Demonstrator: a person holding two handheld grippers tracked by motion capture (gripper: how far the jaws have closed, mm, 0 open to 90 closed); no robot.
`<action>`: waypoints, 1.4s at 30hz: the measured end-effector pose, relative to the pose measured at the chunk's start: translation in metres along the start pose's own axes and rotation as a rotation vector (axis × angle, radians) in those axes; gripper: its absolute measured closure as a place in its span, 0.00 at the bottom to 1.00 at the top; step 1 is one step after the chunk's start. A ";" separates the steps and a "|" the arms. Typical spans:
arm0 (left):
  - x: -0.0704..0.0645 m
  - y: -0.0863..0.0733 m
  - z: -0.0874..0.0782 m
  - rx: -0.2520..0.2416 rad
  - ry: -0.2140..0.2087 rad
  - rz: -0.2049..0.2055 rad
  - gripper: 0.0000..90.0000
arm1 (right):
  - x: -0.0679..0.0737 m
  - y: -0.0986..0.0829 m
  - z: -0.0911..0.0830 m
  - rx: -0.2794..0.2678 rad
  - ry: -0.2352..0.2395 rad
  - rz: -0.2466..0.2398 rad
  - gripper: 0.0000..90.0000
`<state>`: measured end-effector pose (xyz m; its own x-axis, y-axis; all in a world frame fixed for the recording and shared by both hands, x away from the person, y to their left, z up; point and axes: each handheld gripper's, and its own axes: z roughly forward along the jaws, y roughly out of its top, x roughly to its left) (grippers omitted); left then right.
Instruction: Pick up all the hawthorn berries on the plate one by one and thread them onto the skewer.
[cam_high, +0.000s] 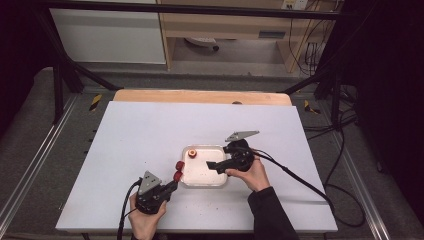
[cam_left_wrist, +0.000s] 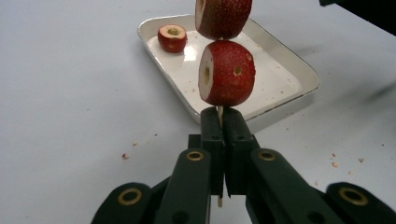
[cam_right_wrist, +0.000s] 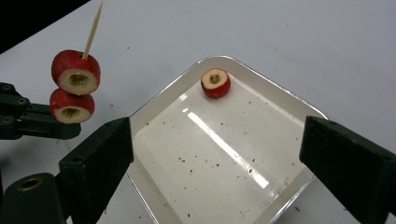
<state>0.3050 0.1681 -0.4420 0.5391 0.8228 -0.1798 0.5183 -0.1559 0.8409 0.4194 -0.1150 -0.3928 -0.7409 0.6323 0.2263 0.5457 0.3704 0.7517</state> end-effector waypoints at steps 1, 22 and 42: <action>0.001 0.000 -0.002 -0.001 0.002 -0.002 0.98 | 0.000 0.004 0.002 0.008 -0.004 -0.012 0.12; 0.018 -0.006 -0.008 0.028 0.024 -0.009 0.98 | 0.003 0.048 0.076 0.288 -0.029 -0.216 0.26; 0.020 -0.007 -0.007 0.046 0.013 0.002 0.98 | 0.001 0.068 0.112 0.418 0.004 -0.324 0.46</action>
<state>0.3075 0.1894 -0.4483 0.5322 0.8291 -0.1712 0.5471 -0.1824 0.8170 0.4996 -0.0131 -0.4107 -0.8984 0.4384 0.0259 0.3974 0.7865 0.4728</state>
